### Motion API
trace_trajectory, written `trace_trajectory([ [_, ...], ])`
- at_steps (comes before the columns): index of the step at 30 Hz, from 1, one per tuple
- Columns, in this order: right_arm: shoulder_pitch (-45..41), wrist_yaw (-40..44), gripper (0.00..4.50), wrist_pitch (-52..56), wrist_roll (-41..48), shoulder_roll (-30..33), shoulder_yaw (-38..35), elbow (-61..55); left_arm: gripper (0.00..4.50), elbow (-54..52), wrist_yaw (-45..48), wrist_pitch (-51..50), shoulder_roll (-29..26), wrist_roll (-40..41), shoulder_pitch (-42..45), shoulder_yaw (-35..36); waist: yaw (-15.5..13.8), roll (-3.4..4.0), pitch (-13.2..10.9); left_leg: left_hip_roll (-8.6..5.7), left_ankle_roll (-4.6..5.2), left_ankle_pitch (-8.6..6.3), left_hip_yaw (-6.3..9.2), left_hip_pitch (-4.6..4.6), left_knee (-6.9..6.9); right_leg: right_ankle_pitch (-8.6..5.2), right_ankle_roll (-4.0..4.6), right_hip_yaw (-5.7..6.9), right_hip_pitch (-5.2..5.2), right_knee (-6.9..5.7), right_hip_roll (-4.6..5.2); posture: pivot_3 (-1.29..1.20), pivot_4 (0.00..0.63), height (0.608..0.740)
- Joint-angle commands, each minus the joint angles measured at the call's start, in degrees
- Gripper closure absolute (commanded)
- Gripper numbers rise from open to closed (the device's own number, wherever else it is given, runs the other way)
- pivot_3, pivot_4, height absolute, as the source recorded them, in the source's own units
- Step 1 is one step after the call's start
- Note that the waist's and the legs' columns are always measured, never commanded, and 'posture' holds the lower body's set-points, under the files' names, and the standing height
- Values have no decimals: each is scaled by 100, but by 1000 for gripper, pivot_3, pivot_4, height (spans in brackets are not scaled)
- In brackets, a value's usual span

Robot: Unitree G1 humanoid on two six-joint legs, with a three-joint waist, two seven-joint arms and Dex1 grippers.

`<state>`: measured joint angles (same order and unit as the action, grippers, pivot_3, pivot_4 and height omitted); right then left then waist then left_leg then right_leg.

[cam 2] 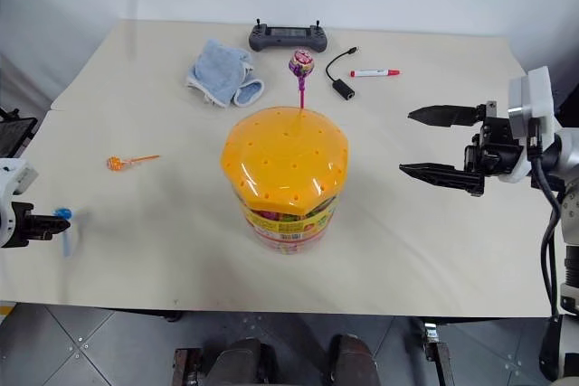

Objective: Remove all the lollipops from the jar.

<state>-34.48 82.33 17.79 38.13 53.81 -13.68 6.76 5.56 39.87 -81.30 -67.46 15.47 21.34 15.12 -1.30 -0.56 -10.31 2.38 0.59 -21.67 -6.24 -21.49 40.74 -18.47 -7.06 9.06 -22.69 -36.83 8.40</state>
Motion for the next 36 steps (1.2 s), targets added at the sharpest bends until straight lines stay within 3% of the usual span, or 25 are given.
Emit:
trace_trajectory([
  [1, -159, 107, 0, -91, -15, 26, -54, -15, 2294, 56, -86, 114, 0, 33, -4, 129, -1, 0, 0, 0, 0, 0, 0, 0, 0, 0, 0, 0, 0, 0, 0, 0, 150, 740],
  [8, -242, 185, 0, -153, -134, -12, -27, 128, 100, -475, 86, -65, -378, 290, -17, 310, 3, 0, 0, 0, 0, 0, -3, 0, -2, 0, 0, -1, -1, 0, 0, 0, 150, 740],
  [14, -328, 200, 0, -247, -183, -28, -8, 223, 44, -939, 446, 21, -859, 740, 733, 179, -4, 3, -2, 1, -1, 0, -5, 0, -3, 0, 0, -4, -3, 0, 0, 0, 150, 740],
  [18, -274, 158, 0, -234, -155, 17, -118, 140, 44, -1292, 772, 295, -713, 1200, 1554, -45, -8, 3, -2, 0, -1, 0, -5, 0, -3, 0, 0, -4, -3, 0, 0, 0, 150, 740],
  [21, -103, 59, 0, -185, -97, 86, -308, -37, 44, -1471, 971, 1002, -108, 1503, 2225, -216, -24, 7, -2, -1, -1, 0, -7, 0, -4, 0, 0, -4, -4, -2, 0, 0, 150, 740],
  [27, -11, -501, 0, 226, 293, 41, -695, -681, 44, -749, 1662, 3494, 1626, 1722, 2890, -175, -8, 7, -2, -2, -1, 0, -3, -7, 15, 0, 0, -1, -2, -9, 0, 0, 150, 740],
  [31, -13, -848, 0, 488, 525, 25, -837, -1118, 44, -133, 2375, 4564, 2132, 1778, 3042, -240, 78, 7, -2, 4, 0, 0, -7, -6, 12, 0, 0, 2, -7, -8, -7, 0, 150, 740],
  [36, 236, -1072, 0, 548, 637, -9, -988, -1455, 44, 894, 3137, 5537, 2930, 1738, 3728, -569, -26, 5, -3, 3, 0, 0, -7, -7, 19, 0, 0, 3, -4, -6, -7, 0, 150, 740],
])
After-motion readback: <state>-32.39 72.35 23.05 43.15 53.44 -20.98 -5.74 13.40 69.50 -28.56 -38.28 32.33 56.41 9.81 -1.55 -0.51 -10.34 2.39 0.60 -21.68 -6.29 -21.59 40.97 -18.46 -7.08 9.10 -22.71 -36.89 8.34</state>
